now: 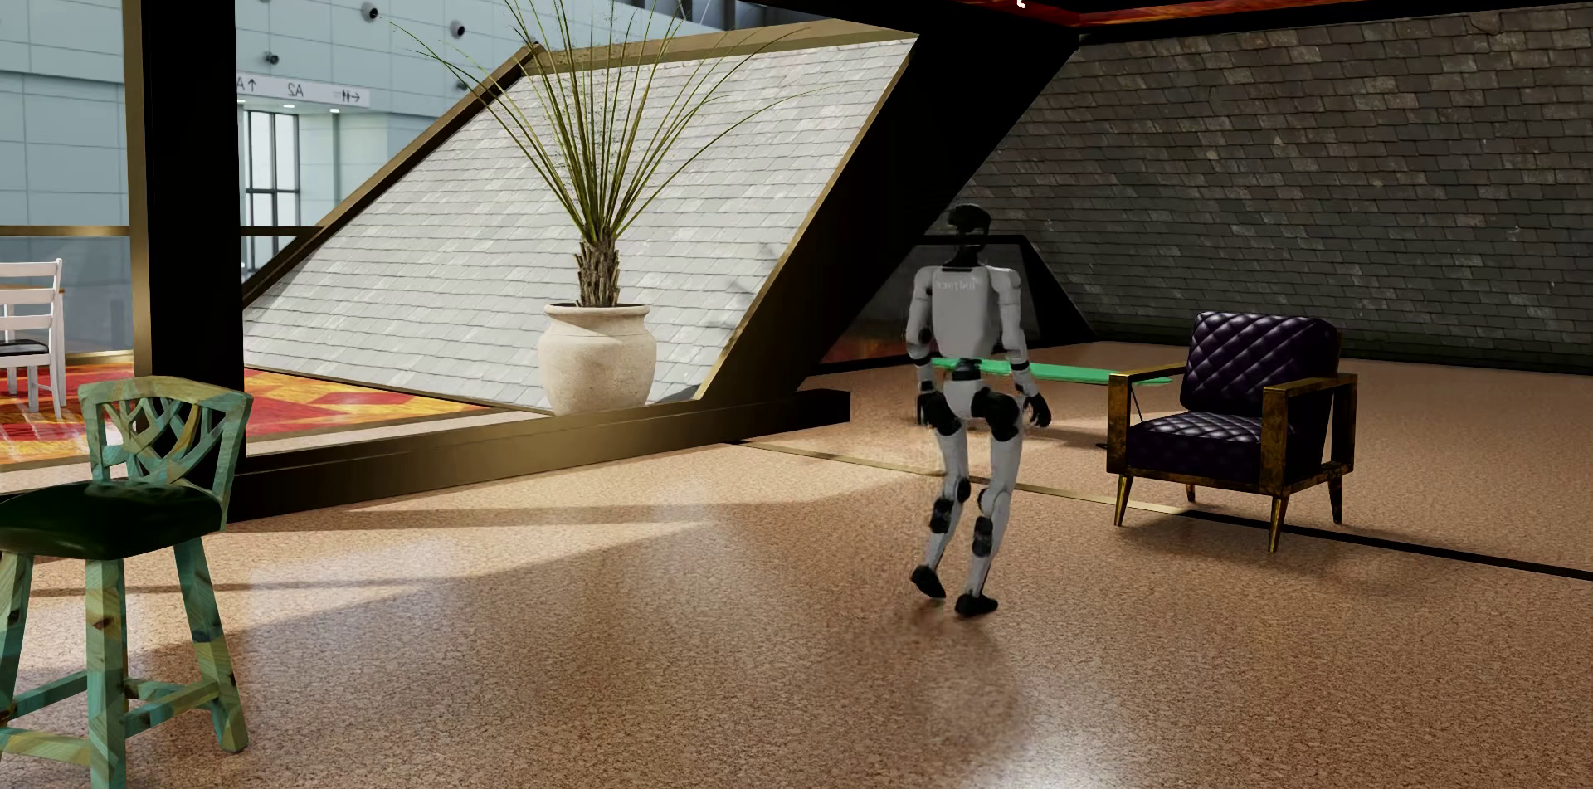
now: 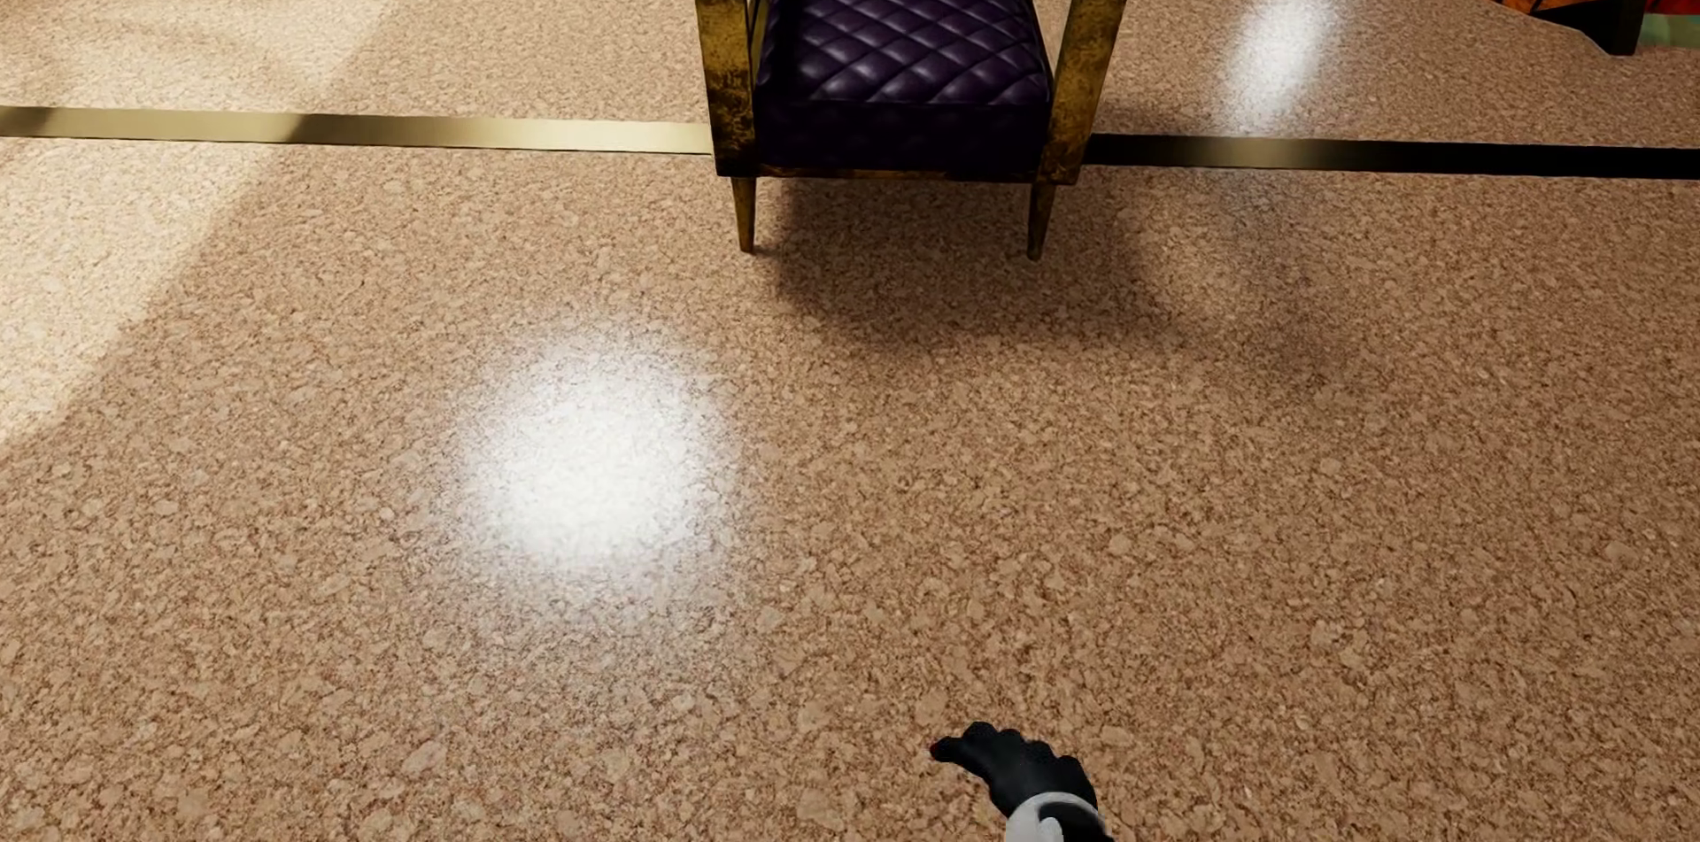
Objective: Head to the dark armchair
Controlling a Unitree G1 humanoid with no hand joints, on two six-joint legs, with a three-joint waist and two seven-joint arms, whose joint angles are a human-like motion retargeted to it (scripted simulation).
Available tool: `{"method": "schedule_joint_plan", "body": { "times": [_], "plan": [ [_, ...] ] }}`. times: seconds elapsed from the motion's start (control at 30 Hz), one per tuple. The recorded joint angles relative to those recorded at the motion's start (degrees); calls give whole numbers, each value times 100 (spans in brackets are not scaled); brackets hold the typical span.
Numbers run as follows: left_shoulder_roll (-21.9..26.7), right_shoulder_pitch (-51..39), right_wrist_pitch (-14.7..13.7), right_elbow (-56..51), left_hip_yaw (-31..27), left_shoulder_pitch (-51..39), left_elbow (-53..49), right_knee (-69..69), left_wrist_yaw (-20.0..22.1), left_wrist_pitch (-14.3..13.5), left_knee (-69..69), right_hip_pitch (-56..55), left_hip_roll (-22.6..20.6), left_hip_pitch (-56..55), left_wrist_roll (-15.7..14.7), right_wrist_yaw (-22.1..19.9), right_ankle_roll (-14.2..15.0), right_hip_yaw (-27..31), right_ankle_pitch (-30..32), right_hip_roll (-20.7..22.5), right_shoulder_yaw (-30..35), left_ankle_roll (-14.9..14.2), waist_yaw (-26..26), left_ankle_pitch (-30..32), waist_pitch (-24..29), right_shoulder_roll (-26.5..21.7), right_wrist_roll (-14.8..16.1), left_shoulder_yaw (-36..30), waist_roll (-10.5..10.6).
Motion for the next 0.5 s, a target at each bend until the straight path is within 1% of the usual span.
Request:
{"method": "schedule_joint_plan", "body": {
  "times": [0.03,0.07,0.1,0.13,0.17,0.2,0.23,0.27,0.3,0.33,0.37,0.4,0.43,0.47,0.5],
  "plan": [
    [-57,-209,-26,-61,-43,69,-10,-44,35,43,-727,203,-141,-185,-89,-3,-4,124,-79,36,21,75,72,-132,4,-1,16,102,2],
    [-72,-373,-59,-161,-85,96,5,-110,1,65,-1586,395,-269,-309,-86,-32,-5,225,-140,66,20,100,129,-166,0,13,69,115,-6],
    [-79,-485,-113,-301,14,92,29,-249,-75,71,-2517,600,-346,-385,-24,-84,-4,315,-161,79,20,115,168,64,-8,24,151,72,-18],
    [-79,-544,-193,-460,149,82,37,-407,-168,65,-3491,809,-410,-405,52,-145,-3,401,-172,102,49,-12,196,286,-18,38,252,29,-35],
    [-101,-562,-287,-608,414,77,21,-602,-253,49,-4450,1030,-466,-369,100,-191,-2,487,-160,114,123,-77,213,426,-33,40,350,21,-53],
    [-115,-554,-380,-710,595,99,-19,-697,-306,33,-5068,1235,-519,-411,114,-213,-7,578,-198,156,240,-239,233,358,-47,53,430,65,-71],
    [-139,-523,-445,-746,609,133,-63,-708,-320,25,-5259,1424,-564,-476,112,-216,-11,674,-260,190,380,-585,260,221,-65,58,464,134,-89],
    [-189,-460,-460,-718,450,169,-90,-673,-303,36,-5193,1610,-645,-454,113,-223,13,771,-271,191,509,-515,297,382,-85,54,448,202,-114],
    [-267,-356,-410,-629,247,206,-89,-590,-269,60,-4837,1853,-772,-456,118,-256,63,854,-259,148,592,-120,335,726,-104,47,407,263,-157],
    [-350,-211,-277,-475,236,234,-52,-465,-230,88,-4564,2057,-858,-361,133,-318,156,912,-135,68,603,347,359,1083,-127,62,380,312,-222],
    [-423,-39,-65,-259,296,237,32,-212,-195,119,-4293,2169,-941,-236,160,-363,339,993,137,-29,547,554,376,1205,-156,91,389,352,-316],
    [-492,134,176,2,390,215,149,188,-171,160,-4120,2138,-1052,-111,193,-330,780,1106,511,-151,477,735,389,1067,-188,114,414,403,-427],
    [-571,242,301,269,534,177,250,904,-166,195,-4028,1904,-1148,65,201,-80,1385,1259,1077,-242,539,887,405,861,-206,62,364,493,-531],
    [-672,320,285,429,707,74,297,1806,-202,255,-3990,1537,-1224,244,189,331,1940,1338,1658,-294,749,976,437,672,-213,-86,180,602,-615],
    [-778,328,114,477,919,4,280,2770,-198,238,-3938,1031,-1257,400,165,769,1965,1018,2261,-414,1055,1005,513,474,-205,-348,-87,672,-675]
  ]
}}
